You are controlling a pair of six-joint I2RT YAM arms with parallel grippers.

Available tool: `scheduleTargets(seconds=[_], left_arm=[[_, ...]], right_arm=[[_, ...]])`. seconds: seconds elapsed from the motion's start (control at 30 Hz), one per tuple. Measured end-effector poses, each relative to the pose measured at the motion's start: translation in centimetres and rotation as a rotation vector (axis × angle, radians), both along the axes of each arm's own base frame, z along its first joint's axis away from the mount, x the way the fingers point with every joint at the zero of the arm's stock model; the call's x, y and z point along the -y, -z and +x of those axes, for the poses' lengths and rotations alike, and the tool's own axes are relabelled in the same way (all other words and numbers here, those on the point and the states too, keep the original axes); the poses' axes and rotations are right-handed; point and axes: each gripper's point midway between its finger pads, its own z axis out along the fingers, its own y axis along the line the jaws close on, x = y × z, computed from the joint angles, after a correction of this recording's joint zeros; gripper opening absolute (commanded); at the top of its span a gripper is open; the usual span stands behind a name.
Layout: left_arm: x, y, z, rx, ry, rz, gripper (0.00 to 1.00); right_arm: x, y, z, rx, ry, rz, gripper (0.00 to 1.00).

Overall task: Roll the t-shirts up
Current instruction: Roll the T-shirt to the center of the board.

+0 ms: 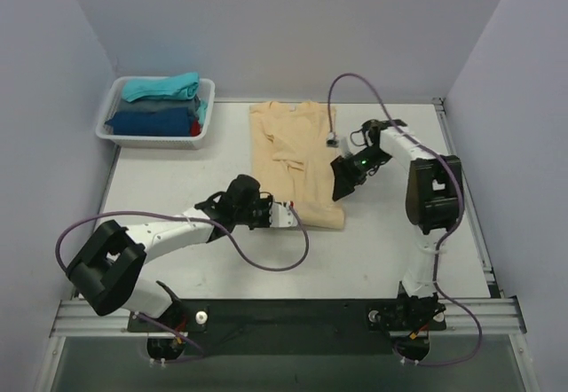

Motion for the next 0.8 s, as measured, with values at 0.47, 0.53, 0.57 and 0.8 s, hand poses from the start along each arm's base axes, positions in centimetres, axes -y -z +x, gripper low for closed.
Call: scheduleTargets(seconds=[0.47, 0.53, 0.57, 0.8], left_arm=[[-0.6, 2.3, -2.5, -0.341, 0.007, 0.016, 0.0], [-0.5, 2.5, -2.6, -0.373, -0.004, 0.014, 0.0], [-0.5, 2.4, -2.6, -0.381, -0.007, 0.011, 0.0], [-0.2, 1.7, -2.3, -0.428, -0.024, -0.022, 0.0]], right_arm=[[-0.9, -6.7, -6.6, 0.912, -0.126, 0.114, 0.78], [-1.3, -4.3, -8.5, 0.926, -0.202, 0.114, 0.82], [-1.4, -3.2, -9.3, 0.933, -0.232, 0.109, 0.82], [-2.3, -0.9, -10.2, 1.029, -0.343, 0.102, 0.82]])
